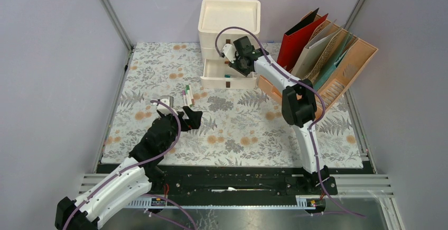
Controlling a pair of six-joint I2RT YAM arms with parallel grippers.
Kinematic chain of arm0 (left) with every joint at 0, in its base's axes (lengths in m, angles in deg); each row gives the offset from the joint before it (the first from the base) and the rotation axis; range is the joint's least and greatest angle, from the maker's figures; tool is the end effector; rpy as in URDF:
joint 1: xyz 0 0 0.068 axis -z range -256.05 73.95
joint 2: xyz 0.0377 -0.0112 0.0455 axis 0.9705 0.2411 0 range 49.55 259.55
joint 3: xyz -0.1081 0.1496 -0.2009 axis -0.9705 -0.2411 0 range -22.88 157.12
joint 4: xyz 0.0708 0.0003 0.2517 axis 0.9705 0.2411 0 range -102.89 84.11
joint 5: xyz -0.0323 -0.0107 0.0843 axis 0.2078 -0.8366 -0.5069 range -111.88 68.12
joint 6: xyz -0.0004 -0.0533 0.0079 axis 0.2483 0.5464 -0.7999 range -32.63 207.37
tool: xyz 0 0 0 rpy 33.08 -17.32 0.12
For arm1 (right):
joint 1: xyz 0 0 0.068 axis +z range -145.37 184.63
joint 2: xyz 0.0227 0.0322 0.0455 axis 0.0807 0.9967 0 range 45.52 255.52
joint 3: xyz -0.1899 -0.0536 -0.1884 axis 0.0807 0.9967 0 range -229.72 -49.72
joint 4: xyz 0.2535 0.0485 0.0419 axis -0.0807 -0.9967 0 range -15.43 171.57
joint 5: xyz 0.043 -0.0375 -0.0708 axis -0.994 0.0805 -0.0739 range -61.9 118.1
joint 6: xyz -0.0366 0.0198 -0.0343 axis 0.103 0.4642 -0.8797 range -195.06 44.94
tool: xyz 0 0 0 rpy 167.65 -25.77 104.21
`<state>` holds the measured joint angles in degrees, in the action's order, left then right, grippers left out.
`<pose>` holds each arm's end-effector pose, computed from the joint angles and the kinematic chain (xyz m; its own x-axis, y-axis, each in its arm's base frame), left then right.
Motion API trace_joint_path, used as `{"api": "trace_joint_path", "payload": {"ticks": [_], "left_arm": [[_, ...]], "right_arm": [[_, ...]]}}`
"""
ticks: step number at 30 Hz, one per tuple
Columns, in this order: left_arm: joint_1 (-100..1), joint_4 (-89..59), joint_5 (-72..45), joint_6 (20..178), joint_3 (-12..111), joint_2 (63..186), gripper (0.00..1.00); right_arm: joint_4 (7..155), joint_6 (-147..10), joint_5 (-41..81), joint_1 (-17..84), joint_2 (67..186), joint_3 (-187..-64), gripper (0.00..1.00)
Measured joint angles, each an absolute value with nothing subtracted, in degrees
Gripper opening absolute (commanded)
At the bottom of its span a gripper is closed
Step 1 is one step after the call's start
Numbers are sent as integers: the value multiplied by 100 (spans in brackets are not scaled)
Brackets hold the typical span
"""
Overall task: Organize the desk
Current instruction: Place the stationery in the drawer.
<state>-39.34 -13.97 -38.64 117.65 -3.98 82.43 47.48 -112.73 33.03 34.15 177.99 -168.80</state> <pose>0.1310 -0.0850 0.2317 -0.3295 -0.3565 -0.8742 0.2094 0.8753 -0.4359 0.4579 0.2559 0.2292 -0.2384 -0.8348 -0.4963 -0.7405 0.4869 -0.4632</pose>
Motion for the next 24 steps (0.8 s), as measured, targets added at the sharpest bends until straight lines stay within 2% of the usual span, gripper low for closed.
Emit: {"api": "trace_joint_path", "payload": {"ticks": [5,10,16,24], "left_arm": [[-3982,-1476,-3826,11785,-398,8460,99],[-4052,-1581,-3702,11842,-398,8681,99],[-4340,-1692,-3496,11995,-398,9002,99],[-5333,-1749,-2852,12290,-370,9690,99]], "right_arm": [[4761,-11107,3146,3415,17593,-16767,38],[4772,-10849,2768,3415,16848,-16242,39],[4809,-10444,1758,3415,15250,-15062,40],[4783,-10274,-21,3277,13344,-13281,39]]}}
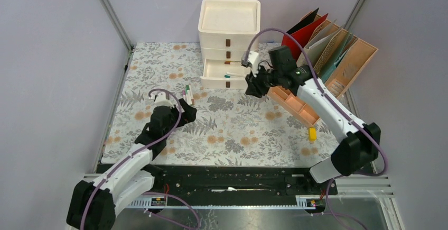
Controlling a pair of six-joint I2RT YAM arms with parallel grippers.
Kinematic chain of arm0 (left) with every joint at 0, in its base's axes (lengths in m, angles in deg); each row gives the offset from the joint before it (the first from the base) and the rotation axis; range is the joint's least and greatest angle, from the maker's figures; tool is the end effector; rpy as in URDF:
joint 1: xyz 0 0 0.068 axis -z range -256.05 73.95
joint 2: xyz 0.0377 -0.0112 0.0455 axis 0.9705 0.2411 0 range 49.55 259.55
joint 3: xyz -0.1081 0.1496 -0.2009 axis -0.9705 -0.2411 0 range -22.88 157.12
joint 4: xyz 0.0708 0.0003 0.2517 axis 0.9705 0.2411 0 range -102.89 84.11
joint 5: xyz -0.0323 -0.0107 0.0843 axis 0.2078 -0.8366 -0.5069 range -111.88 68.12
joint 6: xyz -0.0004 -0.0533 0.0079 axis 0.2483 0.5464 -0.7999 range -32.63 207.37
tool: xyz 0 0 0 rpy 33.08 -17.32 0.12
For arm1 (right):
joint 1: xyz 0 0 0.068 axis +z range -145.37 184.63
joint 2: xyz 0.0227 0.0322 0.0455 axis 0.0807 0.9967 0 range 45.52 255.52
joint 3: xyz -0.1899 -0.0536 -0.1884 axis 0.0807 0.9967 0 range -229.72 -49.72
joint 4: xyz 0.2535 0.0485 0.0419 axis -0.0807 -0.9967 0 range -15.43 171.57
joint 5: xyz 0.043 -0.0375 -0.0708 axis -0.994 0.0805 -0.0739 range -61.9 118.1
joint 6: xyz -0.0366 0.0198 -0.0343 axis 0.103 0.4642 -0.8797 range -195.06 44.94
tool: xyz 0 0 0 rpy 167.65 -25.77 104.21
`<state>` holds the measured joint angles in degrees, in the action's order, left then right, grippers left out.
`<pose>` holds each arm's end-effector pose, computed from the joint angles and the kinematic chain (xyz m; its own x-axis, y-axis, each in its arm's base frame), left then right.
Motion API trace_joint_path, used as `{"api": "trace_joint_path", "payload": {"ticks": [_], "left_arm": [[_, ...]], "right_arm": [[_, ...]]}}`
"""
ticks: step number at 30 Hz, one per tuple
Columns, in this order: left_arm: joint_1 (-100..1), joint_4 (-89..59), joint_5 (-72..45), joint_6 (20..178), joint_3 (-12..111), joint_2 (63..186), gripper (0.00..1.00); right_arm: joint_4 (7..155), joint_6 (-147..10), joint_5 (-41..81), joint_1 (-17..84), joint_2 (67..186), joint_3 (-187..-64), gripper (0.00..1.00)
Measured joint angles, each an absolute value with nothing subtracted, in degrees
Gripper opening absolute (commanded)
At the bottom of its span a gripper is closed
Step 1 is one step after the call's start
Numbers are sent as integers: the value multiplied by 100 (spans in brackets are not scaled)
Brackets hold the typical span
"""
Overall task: Organize the desk
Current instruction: Place the stationery in the drawer.
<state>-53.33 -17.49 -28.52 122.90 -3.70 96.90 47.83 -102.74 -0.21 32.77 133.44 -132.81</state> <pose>0.1727 -0.0680 0.2011 -0.4663 -0.4305 -0.7728 0.0183 0.8687 -0.4950 0.2936 0.1763 0.3509 -0.1419 -0.5397 -0.8298 -0.9127 0.3959 -0.1015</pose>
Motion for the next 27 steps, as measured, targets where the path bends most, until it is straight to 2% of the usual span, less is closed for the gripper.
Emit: {"api": "trace_joint_path", "payload": {"ticks": [9,20,23,27], "left_arm": [[-5766,-1384,-2919,12493,611,11279,97],[-5890,-643,-3586,12585,1835,13002,63],[-5962,-588,-3647,12589,1964,13323,49],[-6032,-518,-3724,12528,2218,13747,43]], "right_arm": [[5122,-10147,-1346,2687,12247,-11663,39],[5563,-10071,-1814,2499,12109,-11294,38],[5594,-10068,-1860,2482,12107,-11241,38],[5668,-10068,-1923,2475,12105,-11209,38]]}}
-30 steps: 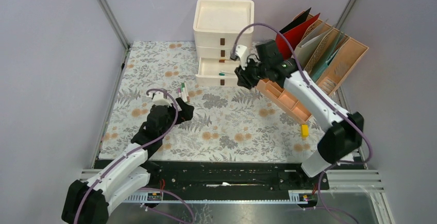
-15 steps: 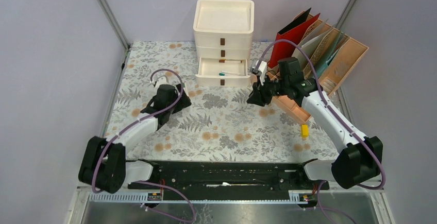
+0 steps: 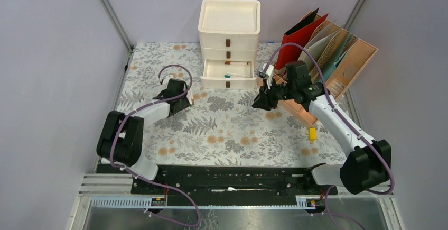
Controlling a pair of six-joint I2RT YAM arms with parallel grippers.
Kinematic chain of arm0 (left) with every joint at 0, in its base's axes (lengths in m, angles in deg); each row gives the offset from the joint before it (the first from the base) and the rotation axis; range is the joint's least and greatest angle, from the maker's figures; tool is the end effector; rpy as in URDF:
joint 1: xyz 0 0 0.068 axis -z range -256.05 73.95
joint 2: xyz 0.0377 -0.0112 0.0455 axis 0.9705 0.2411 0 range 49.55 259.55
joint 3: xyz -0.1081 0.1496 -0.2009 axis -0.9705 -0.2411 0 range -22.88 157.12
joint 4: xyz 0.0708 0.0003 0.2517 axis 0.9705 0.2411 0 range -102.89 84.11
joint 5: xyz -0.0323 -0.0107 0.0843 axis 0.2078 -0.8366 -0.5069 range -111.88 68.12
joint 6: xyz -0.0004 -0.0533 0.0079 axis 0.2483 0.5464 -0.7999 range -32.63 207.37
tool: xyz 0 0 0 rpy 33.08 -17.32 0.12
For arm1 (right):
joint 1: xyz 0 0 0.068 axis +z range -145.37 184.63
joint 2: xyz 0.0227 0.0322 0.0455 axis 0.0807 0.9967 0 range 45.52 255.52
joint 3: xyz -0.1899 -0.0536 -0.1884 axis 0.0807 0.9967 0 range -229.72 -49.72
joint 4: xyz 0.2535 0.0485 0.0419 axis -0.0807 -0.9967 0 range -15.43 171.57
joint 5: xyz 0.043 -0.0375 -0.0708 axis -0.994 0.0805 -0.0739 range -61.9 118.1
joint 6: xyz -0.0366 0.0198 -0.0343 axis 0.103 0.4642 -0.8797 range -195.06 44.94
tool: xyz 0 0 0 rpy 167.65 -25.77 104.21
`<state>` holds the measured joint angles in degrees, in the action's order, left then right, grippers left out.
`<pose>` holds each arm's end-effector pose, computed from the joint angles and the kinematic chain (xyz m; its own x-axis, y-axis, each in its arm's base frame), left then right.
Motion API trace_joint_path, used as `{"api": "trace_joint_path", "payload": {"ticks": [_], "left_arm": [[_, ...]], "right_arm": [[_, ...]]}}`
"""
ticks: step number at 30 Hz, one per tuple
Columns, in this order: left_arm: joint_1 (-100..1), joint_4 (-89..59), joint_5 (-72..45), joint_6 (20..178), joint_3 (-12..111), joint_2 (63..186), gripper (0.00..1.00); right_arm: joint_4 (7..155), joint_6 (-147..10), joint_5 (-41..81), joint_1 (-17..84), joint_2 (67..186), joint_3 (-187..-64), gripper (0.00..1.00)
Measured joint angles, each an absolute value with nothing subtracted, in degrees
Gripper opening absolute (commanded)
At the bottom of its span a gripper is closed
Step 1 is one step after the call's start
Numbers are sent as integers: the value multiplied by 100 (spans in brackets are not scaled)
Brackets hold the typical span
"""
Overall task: Organize the desk
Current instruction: Place the stationery in the drawer, then pick up the stationery from the center of the board.
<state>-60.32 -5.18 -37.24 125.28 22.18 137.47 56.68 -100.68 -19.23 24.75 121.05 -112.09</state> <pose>0.2908 -0.0722 0.1710 -0.6477 -0.4331 -0.6268 -0.3783 0.8970 -0.2288 0.2572 0.1222 0.3113 -0.1857 -0.3802 -0.9061 -0.9507 0.3025 0.0680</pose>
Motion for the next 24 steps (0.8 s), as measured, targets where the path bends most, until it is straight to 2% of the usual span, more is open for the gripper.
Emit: {"api": "trace_joint_path", "payload": {"ticks": [24], "left_arm": [[-6181,-193,-3752,12115,3228,14921,33]], "right_arm": [[5705,-10071,-1967,2471,12098,-11165,37]]}}
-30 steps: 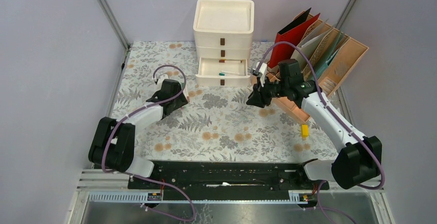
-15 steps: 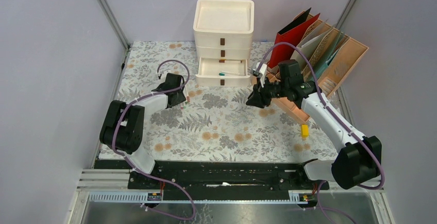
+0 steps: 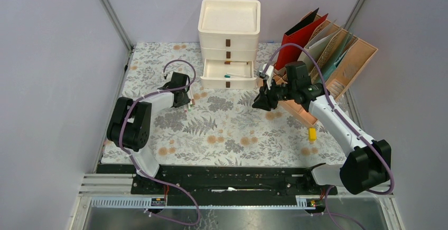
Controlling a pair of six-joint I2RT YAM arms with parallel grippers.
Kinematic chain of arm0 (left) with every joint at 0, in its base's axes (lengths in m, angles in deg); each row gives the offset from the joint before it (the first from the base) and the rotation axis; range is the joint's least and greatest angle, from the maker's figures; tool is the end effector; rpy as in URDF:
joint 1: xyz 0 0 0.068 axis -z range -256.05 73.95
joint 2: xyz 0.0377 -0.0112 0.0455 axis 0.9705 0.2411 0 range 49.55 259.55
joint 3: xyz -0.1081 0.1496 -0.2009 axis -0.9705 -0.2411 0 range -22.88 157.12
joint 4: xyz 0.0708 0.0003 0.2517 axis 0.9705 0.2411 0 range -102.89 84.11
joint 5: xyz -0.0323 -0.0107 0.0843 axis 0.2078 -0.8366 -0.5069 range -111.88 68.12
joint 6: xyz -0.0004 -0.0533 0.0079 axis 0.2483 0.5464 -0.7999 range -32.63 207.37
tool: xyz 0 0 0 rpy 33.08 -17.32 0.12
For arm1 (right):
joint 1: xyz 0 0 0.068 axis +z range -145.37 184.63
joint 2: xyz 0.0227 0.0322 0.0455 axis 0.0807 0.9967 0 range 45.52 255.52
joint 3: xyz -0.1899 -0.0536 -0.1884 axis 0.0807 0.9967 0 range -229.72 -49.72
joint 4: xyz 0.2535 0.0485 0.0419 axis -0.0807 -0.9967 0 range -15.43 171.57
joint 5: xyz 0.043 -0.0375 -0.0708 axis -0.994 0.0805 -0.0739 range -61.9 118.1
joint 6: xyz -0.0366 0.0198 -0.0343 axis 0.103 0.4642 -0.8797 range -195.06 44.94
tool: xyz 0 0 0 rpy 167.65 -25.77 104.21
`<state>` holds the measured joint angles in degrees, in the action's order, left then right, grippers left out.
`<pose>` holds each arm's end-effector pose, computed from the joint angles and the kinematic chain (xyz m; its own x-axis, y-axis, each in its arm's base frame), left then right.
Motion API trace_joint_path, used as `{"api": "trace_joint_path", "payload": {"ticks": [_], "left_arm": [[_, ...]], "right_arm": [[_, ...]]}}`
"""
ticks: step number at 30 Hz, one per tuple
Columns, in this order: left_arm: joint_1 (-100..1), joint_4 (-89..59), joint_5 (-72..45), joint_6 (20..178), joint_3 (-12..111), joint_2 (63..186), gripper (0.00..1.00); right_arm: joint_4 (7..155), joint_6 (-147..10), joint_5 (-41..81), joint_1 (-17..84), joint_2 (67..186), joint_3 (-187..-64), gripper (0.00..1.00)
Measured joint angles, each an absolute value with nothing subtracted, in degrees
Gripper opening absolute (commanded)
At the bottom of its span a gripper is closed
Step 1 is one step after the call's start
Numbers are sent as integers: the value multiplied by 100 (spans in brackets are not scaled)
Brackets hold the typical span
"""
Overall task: Organize the desk
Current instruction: Pick up the stationery from the center of the board.
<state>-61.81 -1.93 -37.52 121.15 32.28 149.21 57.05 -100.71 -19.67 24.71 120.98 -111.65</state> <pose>0.3342 -0.0750 0.1557 -0.7130 -0.3714 -0.5947 -0.3702 0.9197 -0.1306 0.2568 0.1220 0.3097 -0.1847 -0.3773 -0.9075 -0.9523 0.2969 0.0704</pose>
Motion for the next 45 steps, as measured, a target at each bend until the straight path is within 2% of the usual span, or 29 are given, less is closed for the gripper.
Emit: {"api": "trace_joint_path", "payload": {"ticks": [4,12,17,23,31,45], "left_arm": [[-6194,-190,-3743,12078,3278,14980,33],[-6225,-184,-3726,12069,3282,14980,9],[-6225,-223,-3739,12084,3182,14899,0],[-6229,-140,-3730,12091,2633,14307,0],[-6235,-284,-3365,12200,1779,12833,0],[-6233,-964,-1722,12546,257,10053,0]], "right_arm": [[5705,-10071,-1967,2471,12090,-11165,37],[5705,-10071,-2006,2471,12041,-11165,37],[5705,-10071,-2063,2469,12022,-11163,37],[5710,-10071,-2113,2460,12015,-11134,37],[5756,-10068,-2260,2442,12015,-11029,37],[6090,-9741,-2887,2436,12177,-10857,36]]}}
